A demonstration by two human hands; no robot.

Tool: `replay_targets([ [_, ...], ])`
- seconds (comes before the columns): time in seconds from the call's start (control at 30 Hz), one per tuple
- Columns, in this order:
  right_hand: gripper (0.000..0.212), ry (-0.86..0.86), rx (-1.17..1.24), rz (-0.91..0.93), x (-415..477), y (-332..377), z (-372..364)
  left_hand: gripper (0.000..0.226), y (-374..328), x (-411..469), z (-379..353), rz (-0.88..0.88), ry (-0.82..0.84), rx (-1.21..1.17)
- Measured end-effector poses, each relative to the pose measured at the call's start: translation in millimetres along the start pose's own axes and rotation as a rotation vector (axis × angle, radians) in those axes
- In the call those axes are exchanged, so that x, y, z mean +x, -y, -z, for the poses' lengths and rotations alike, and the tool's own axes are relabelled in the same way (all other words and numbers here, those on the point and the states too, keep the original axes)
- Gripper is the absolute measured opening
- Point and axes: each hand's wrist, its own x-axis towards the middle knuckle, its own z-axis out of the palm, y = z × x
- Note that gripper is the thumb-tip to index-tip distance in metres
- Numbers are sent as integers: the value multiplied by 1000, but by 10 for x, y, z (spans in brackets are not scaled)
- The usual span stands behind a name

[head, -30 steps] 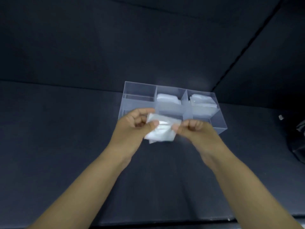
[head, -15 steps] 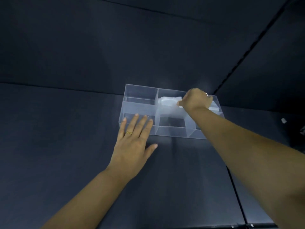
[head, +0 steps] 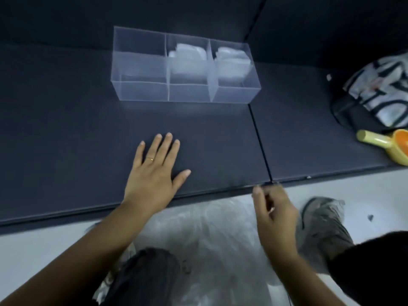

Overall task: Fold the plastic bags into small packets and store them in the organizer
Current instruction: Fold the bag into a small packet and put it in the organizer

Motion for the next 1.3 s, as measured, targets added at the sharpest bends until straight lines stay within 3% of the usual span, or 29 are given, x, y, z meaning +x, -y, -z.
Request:
replay_targets([
  [0.03,33,76,-73,-94,-229,-200,-17,77,7,8,-6,-1,-4,-2],
  [0.13,68,434,-389,-256,-673,-663,-103,75,14,12,-17,-20,-21,6],
  [0.2,49,492,-430,-217,-719,-827,-121,75,27,18,-26,-30,-30,4],
  [0.3,18,451,-325,-202,-492,-766,-51,76,47,26,-36,-27,-20,11],
  [0.43,40,508,95,-266,14,-269,304,77,42,46,30,-3,63,-4],
  [0.5,43,536,289,-219,247,72,552,73,22,93,162,47,146,-196],
  [0.6,39,590,545,-291,607,541,814,83,-85,105,642,176,373,-958],
  [0.67,37,659,654,-382,840,841,928,96,-195,53,1008,100,467,-1337],
  [0.77,38,693,743,-498,1105,1235,1061,67,-345,-10,1457,-85,481,-1437],
  [0.83,39,732,821,-504,1261,1366,1145,38,-412,-7,1693,-31,377,-1525],
  [0.93,37,848,724,-552,1432,1389,1225,21,-377,66,1941,146,229,-1728],
  [1.07,34,871,343,-417,1552,1412,1339,8,-304,149,2174,304,191,-1737],
  [1.17,67,862,460,-248,1663,1436,1544,13,-334,154,2369,332,245,-1651],
  [1.23,69,1022,465,-53,1631,1518,1698,10,-357,149,2526,334,279,-1609],
  [1.3,60,1020,330,137,1527,1631,1730,5,-406,136,2698,335,293,-1577],
])
